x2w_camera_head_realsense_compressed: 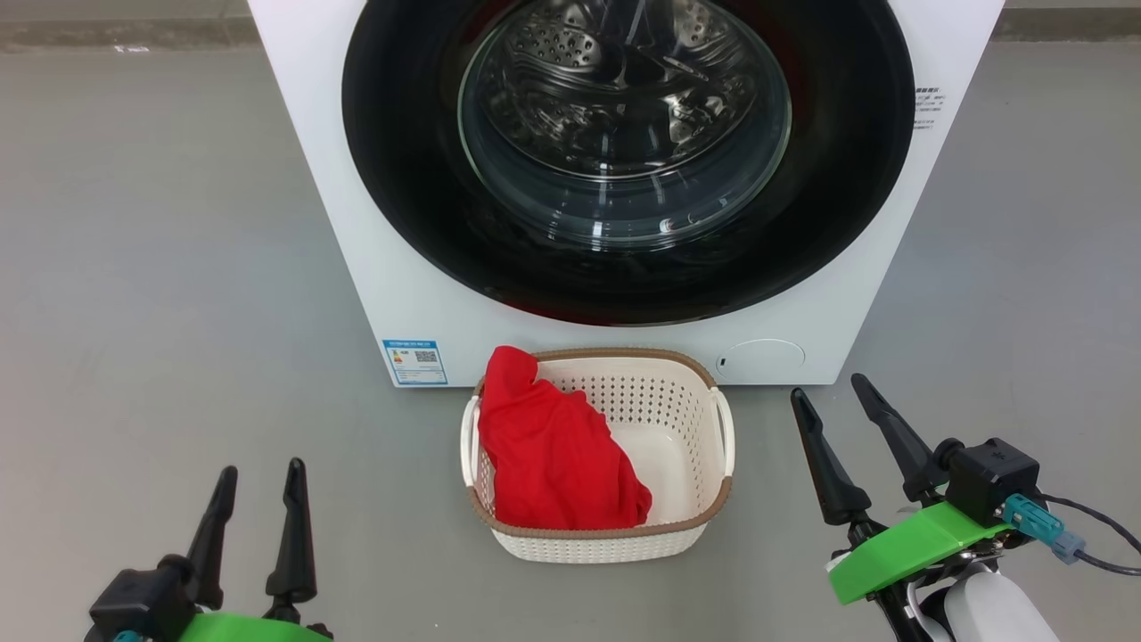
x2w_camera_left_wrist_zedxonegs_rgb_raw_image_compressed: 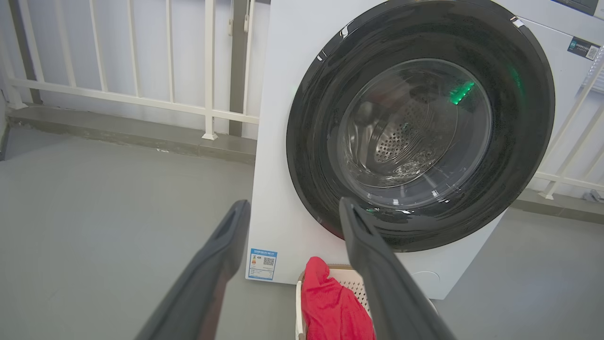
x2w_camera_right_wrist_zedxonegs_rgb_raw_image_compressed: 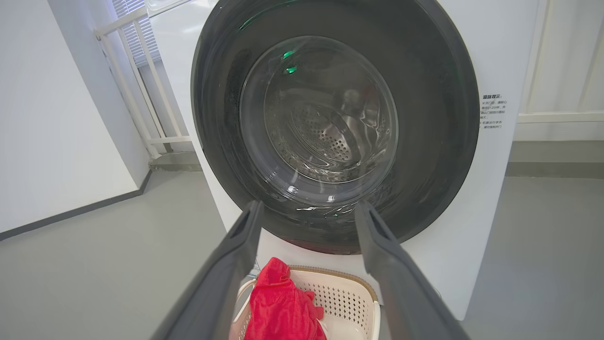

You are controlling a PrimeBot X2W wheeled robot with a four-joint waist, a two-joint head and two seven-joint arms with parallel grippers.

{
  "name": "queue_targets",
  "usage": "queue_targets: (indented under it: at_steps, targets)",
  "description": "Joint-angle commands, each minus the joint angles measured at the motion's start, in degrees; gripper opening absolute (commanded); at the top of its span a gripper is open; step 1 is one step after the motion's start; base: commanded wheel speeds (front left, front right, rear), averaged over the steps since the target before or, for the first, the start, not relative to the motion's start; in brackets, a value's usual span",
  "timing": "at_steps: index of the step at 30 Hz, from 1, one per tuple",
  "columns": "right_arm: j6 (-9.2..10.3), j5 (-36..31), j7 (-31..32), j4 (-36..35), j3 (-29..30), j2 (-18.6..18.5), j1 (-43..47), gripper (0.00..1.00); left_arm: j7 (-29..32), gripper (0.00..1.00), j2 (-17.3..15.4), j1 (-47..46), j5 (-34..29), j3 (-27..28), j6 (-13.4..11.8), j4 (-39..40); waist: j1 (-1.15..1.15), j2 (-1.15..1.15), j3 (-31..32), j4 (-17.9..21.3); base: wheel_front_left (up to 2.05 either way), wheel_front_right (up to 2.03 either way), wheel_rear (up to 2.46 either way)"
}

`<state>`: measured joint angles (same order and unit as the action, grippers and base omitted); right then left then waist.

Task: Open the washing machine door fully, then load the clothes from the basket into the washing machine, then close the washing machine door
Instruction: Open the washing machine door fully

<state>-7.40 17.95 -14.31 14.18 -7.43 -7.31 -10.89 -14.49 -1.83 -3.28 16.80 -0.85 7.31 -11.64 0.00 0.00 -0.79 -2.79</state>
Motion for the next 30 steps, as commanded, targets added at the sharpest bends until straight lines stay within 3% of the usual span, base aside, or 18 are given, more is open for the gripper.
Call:
queue_targets:
  at_steps: [1, 30]
  targets:
    - [-0.09, -0.17, -0.69, -1.32, -1.47, -0.19, -1.96, 1.00, -0.51, 1.00, -1.05, -2.62, 0.05, 1.81, 0.18, 1.14, 0.00, 0.00, 0.05, -0.02, 0.00, 0.00, 0.00]
    - [-0.09, 0.20, -0.69, -1.25, -2.09, -0.41, -1.82, 1.00, -0.51, 1.00, -1.05, -2.48, -0.63, 1.44, 0.18, 0.55, 0.00, 0.00, 0.36, -0.03, 0.00, 0.00, 0.00]
